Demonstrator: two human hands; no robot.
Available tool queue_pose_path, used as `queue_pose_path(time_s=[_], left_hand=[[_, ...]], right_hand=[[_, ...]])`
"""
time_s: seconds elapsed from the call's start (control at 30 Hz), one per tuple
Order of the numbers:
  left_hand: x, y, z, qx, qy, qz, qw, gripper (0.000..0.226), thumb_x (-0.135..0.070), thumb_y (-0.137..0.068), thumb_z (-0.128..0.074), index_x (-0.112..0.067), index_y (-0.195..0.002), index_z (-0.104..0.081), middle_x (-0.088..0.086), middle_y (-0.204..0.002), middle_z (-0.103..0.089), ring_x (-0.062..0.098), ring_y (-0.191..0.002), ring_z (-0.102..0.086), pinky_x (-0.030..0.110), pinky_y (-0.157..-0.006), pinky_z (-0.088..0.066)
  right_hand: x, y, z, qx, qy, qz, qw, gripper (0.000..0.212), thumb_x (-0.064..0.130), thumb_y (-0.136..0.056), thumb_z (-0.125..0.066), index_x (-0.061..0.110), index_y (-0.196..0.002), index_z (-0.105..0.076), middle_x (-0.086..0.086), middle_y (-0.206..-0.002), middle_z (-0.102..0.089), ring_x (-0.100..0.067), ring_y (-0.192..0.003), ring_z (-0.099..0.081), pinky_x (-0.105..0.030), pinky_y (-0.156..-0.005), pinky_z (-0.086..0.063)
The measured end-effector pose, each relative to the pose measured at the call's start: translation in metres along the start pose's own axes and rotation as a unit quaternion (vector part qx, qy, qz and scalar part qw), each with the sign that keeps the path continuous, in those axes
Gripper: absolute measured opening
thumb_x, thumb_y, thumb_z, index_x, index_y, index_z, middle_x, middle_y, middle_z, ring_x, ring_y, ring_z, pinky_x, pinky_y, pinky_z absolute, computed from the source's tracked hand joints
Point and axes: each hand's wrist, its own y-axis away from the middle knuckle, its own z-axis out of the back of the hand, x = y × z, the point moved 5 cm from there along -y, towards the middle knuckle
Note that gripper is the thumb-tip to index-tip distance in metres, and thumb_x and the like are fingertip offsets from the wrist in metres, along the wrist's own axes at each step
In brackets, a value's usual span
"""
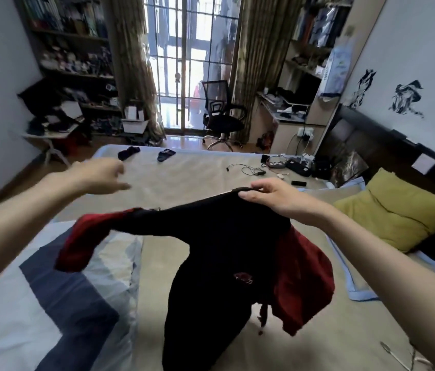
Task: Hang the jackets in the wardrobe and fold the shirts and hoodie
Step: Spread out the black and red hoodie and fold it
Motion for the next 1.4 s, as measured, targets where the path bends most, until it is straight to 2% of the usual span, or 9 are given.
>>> queue_pose_path(time_s=[0.1,0.27,0.4,0.57,0.8,1.03,1.13,1.27,1.4], left_hand=[[-0.142,0.051,-0.017,0.118,0.264,-0.255,0.923,0.058,-0.054,-0.083,-0.073,-0.027,-0.132,-0.059,-0.016,-0.131,-0.061,0.003,-0.121,-0.059,0.029,-0.105,-0.047],[-0.218,0.063,-0.015,0.07,0.368,-0.411,0.831,0.008,-0.026,-0.093,-0.07,-0.031,-0.099,-0.07,-0.011,-0.093,-0.066,0.004,-0.091,-0.059,0.04,-0.085,-0.049],[-0.227,0.059,-0.005,0.084,0.326,-0.4,0.852,0.043,-0.054,-0.088,-0.064,-0.015,-0.102,-0.075,0.004,-0.081,-0.066,0.011,-0.076,-0.053,0.046,-0.068,-0.043],[-0.24,0.066,0.012,0.09,0.375,-0.404,0.829,0.013,-0.031,-0.097,-0.065,-0.023,-0.094,-0.074,-0.006,-0.082,-0.069,0.003,-0.078,-0.059,0.02,-0.069,-0.045],[-0.223,0.068,0.046,0.049,0.378,-0.386,0.84,0.024,-0.031,-0.095,-0.066,-0.008,-0.089,-0.07,-0.001,-0.079,-0.058,0.009,-0.075,-0.053,0.032,-0.07,-0.038],[-0.17,0.053,0.05,0.022,0.283,-0.314,0.906,0.035,-0.045,-0.093,-0.061,-0.012,-0.091,-0.071,0.012,-0.08,-0.065,0.019,-0.07,-0.058,0.037,-0.068,-0.045],[-0.154,0.047,0.041,0.005,0.249,-0.296,0.922,0.033,-0.051,-0.09,-0.058,-0.021,-0.092,-0.071,0.006,-0.086,-0.07,0.016,-0.076,-0.065,0.042,-0.075,-0.051],[-0.138,0.037,0.039,-0.029,0.238,-0.249,0.938,0.029,-0.044,-0.092,-0.059,-0.019,-0.094,-0.072,0.001,-0.09,-0.071,0.013,-0.084,-0.066,0.041,-0.085,-0.05],[-0.119,0.035,0.043,-0.036,0.293,-0.188,0.937,0.024,-0.046,-0.087,-0.062,-0.027,-0.092,-0.076,-0.014,-0.086,-0.073,-0.002,-0.075,-0.063,0.019,-0.07,-0.05]], right_hand=[[0.021,-0.009,-0.009,0.022,0.054,0.028,0.998,0.051,0.06,-0.091,-0.063,0.009,-0.093,-0.069,-0.011,-0.077,-0.061,-0.017,-0.07,-0.052,-0.037,-0.064,-0.038],[0.04,-0.004,-0.002,0.034,0.045,0.046,0.997,0.034,0.036,-0.096,-0.069,0.006,-0.08,-0.064,0.005,-0.068,-0.058,-0.004,-0.065,-0.049,-0.021,-0.06,-0.035],[0.026,0.014,0.022,0.035,0.045,0.026,0.998,0.037,0.032,-0.085,-0.082,0.004,-0.1,-0.063,-0.004,-0.08,-0.064,-0.013,-0.069,-0.057,-0.028,-0.062,-0.041],[-0.046,0.033,0.01,0.132,0.12,-0.039,0.983,0.029,0.002,-0.079,-0.082,0.007,-0.104,-0.068,0.002,-0.088,-0.072,-0.011,-0.083,-0.068,-0.025,-0.077,-0.055],[-0.127,0.046,-0.039,0.116,-0.005,-0.082,0.99,0.016,0.012,-0.101,-0.06,-0.002,-0.094,-0.063,-0.004,-0.093,-0.062,-0.008,-0.089,-0.057,-0.023,-0.085,-0.046],[-0.12,0.044,0.02,-0.171,-0.326,-0.105,0.924,0.027,0.016,-0.103,-0.047,0.022,-0.077,-0.05,0.008,-0.067,-0.05,-0.007,-0.063,-0.047,-0.018,-0.054,-0.036],[-0.098,0.034,0.06,-0.235,-0.184,-0.046,0.953,0.028,0.02,-0.103,-0.051,0.023,-0.075,-0.053,0.008,-0.067,-0.048,-0.005,-0.063,-0.042,-0.026,-0.061,-0.034],[-0.062,0.028,0.087,-0.109,0.007,0.024,0.994,0.032,0.035,-0.088,-0.078,0.02,-0.1,-0.053,-0.001,-0.078,-0.051,-0.01,-0.067,-0.044,-0.03,-0.065,-0.035],[-0.072,0.022,0.114,-0.032,0.284,-0.006,0.958,0.045,0.008,-0.075,-0.082,0.021,-0.111,-0.058,-0.002,-0.096,-0.063,-0.016,-0.082,-0.057,-0.03,-0.066,-0.042]])
